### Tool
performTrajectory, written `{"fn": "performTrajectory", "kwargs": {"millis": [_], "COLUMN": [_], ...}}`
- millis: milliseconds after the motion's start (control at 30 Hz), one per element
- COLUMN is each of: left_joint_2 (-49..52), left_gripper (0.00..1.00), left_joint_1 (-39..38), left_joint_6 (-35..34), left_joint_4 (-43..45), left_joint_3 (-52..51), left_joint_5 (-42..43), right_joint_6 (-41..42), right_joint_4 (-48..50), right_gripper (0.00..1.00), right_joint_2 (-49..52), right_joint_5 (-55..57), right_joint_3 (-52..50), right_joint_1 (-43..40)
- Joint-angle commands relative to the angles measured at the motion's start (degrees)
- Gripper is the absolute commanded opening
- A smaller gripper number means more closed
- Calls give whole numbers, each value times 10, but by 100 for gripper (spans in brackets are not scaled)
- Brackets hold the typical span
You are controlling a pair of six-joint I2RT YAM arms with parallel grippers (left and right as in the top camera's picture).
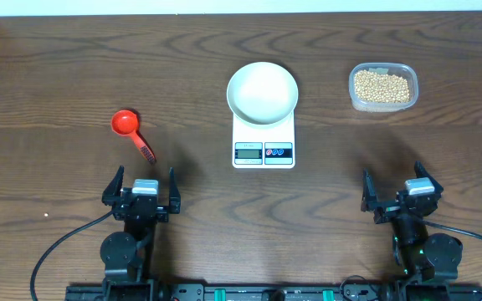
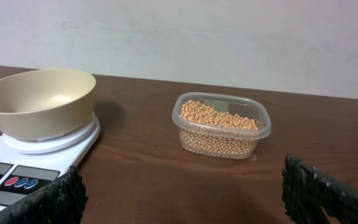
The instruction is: Scoop item into bowl and weigh 50g on scale
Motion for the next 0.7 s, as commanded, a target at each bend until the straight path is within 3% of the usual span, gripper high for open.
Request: {"fn": "performTrajectory", "kwargs": {"millis": [0, 667], "left_joint_2": [1, 1], "left_gripper": [99, 99], "left_joint_1": [-1, -1], "left_joint_6": [5, 5], "left_joint_4": [-23, -23], "left_joint_3": [-7, -7], "left_joint_5": [2, 2], "right_joint_6": [-5, -5], "right_joint_4": [0, 0], "right_gripper": [99, 99], "right_joint_2": [-1, -1], "right_joint_5": [2, 2], "right_joint_3": [-3, -3], "right_joint_1": [3, 3]}}
